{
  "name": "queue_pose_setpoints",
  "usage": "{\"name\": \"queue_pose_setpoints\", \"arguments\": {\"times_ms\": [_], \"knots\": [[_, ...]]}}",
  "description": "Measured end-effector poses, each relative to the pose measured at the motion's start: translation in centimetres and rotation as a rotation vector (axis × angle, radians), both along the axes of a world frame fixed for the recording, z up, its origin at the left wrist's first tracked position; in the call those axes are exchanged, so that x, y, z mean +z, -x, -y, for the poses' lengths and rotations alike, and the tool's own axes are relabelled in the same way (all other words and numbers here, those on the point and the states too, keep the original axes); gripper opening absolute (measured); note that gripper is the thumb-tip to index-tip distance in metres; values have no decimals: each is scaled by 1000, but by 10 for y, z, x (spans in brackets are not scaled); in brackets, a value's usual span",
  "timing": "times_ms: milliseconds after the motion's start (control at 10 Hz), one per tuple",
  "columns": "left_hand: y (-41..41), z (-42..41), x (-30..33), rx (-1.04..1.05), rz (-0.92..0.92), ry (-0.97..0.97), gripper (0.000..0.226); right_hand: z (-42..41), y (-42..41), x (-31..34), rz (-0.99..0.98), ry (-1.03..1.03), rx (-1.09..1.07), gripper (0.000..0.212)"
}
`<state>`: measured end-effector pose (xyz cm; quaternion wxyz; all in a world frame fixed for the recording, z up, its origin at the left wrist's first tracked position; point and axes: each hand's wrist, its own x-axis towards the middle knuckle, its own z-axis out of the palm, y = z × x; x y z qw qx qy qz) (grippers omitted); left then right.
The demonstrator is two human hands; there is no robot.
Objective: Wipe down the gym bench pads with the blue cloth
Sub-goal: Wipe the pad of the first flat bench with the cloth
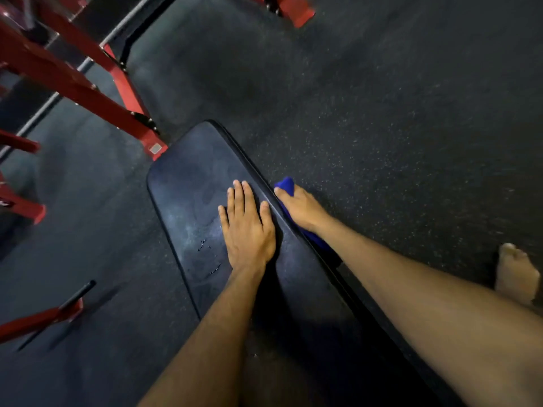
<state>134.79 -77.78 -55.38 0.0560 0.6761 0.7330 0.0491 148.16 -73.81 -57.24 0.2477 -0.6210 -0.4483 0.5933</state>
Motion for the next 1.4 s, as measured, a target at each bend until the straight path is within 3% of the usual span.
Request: {"name": "queue_pose_setpoints", "arguments": {"times_ms": [200,500,600,700,900,1300,1400], "knots": [[0,-1,-1,20,26,-4,61,16,-7,9,91,-81,71,56],[-1,3,3,12,23,1,61,170,-67,19,224,-196,120,39],[0,3,2,15,18,1,61,154,-56,23,274,-207,101,37],[1,2,-1,14,14,-14,61,82,-20,26,378,-243,105,41],[3,-1,-2,11,14,-9,61,11,9,24,359,-224,101,48],[-1,3,2,7,9,11,61,176,-66,18,292,-235,148,43],[-1,3,2,10,13,7,61,174,-63,18,302,-256,112,35]]}}
